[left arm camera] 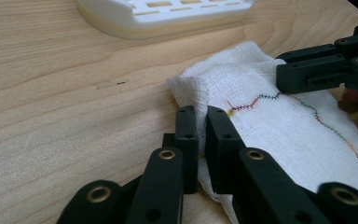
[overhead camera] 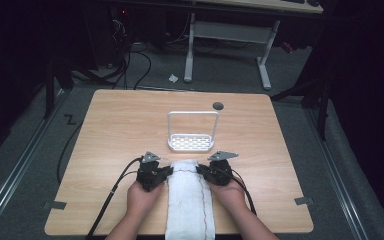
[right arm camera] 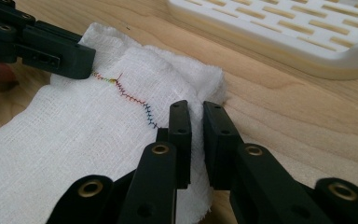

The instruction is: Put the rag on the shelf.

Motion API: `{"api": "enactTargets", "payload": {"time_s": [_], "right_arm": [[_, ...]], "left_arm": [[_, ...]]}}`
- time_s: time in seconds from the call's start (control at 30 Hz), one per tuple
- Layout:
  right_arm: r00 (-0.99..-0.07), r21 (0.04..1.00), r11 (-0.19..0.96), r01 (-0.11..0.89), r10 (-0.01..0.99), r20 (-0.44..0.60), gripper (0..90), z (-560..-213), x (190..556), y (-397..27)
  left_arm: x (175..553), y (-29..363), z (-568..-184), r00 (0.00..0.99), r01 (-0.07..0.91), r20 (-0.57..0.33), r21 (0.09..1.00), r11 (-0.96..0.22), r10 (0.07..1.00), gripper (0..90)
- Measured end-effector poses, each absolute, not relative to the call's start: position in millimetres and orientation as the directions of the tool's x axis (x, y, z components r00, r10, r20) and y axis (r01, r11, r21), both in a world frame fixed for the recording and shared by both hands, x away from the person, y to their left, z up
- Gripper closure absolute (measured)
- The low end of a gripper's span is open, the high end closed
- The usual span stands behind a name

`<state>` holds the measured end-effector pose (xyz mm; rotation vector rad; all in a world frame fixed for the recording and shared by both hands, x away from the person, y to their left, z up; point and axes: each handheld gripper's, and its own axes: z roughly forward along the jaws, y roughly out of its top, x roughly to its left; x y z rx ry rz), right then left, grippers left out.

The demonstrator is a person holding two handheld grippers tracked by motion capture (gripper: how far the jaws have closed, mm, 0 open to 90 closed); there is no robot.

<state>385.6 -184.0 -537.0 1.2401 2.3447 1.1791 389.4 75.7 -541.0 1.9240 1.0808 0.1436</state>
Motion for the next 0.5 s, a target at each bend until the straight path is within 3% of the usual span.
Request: {"api": "enactTargets", "payload": {"time_s": [0.5], "right_arm": [[-0.618, 0.802, 0.310, 0.510, 0.781, 0.091, 83.1, -525, 374, -176]], "left_arm": [[388, 81, -533, 0.611, 0.586, -0.263, 0.785, -0.203, 0.747, 86.2]]}}
